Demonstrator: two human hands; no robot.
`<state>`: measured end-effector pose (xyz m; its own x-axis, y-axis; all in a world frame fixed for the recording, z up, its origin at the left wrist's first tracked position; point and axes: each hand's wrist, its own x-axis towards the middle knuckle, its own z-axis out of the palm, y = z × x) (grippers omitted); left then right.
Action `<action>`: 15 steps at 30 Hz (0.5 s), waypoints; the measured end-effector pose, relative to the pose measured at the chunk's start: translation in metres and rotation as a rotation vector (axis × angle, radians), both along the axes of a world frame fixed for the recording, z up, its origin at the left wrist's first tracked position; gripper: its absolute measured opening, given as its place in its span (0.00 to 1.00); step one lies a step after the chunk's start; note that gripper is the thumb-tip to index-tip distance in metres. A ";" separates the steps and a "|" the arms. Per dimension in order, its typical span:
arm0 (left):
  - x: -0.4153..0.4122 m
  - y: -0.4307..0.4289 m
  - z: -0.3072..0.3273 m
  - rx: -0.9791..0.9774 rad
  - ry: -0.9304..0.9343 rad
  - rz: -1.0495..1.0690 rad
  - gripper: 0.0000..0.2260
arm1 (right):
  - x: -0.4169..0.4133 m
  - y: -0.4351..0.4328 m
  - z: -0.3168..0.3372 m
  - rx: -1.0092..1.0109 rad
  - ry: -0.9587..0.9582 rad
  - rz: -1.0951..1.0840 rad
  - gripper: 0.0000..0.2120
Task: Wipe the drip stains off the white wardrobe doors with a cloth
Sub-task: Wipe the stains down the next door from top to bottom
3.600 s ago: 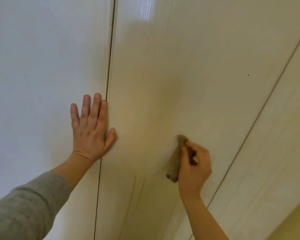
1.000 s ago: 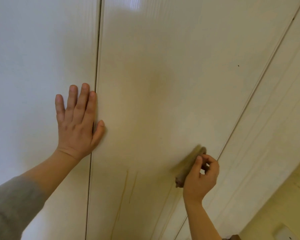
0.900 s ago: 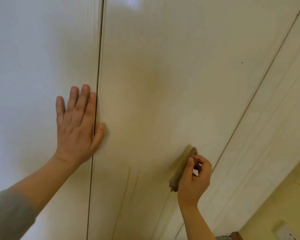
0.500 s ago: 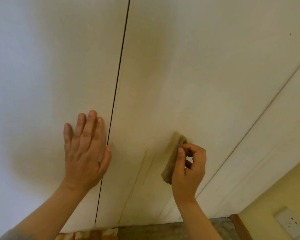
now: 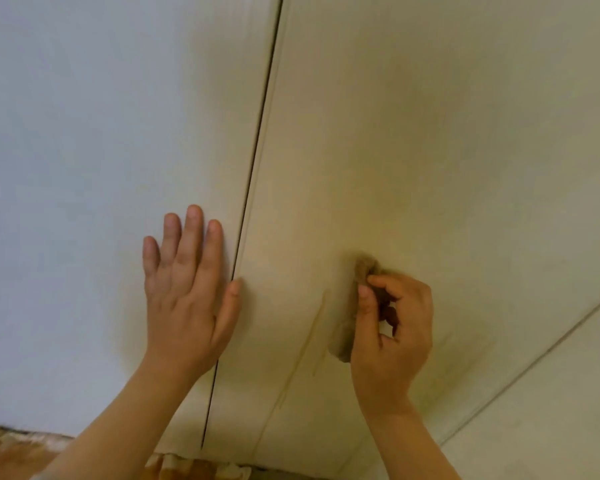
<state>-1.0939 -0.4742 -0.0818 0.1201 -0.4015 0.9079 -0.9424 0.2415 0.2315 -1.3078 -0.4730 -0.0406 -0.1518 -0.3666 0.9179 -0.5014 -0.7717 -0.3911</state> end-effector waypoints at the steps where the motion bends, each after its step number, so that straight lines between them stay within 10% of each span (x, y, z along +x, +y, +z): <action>1: 0.000 -0.001 -0.003 0.001 0.016 0.005 0.30 | 0.006 -0.006 0.000 -0.028 0.015 0.010 0.04; 15: 0.023 -0.025 -0.052 -0.144 0.019 0.055 0.27 | 0.050 -0.027 0.024 -0.451 0.318 -0.149 0.03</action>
<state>-1.0711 -0.4988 -0.1339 0.1561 -0.2599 0.9529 -0.9508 0.2216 0.2162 -1.2579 -0.5000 -0.0169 0.1372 0.0766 0.9876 -0.6571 -0.7391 0.1486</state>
